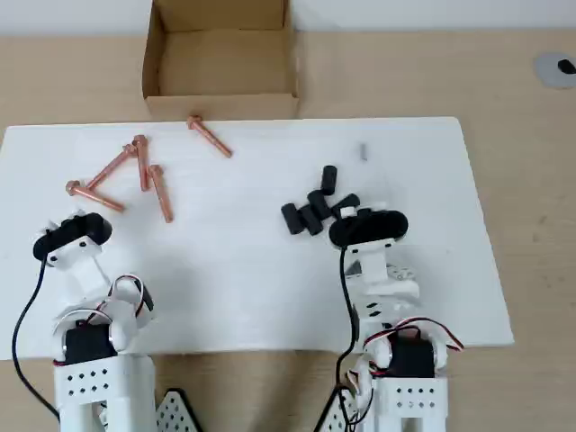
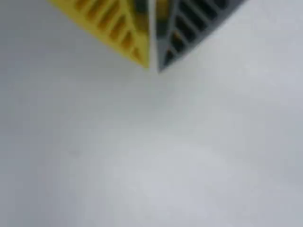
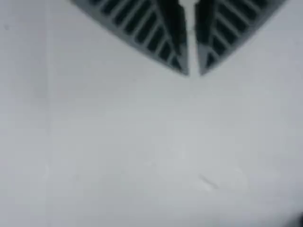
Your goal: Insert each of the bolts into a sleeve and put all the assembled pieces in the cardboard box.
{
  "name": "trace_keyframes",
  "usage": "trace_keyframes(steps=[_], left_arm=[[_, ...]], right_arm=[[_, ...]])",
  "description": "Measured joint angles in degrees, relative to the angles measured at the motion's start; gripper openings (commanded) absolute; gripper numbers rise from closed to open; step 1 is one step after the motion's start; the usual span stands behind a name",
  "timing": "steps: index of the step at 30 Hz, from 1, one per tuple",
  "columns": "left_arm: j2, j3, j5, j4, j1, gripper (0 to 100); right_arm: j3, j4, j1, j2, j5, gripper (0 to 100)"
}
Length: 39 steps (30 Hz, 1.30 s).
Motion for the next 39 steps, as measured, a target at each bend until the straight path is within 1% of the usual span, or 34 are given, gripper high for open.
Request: trace_keyframes(steps=[37,39], left_arm=[[0.0,0.0,0.0,-0.2,0.0,1],[0.0,-1.3,0.0,-0.2,-0.3,1]], right_arm=[[0.0,-0.5,0.0,0.0,0.0,1.2],[-0.3,-0.5,0.0,0.0,0.0,1.2]])
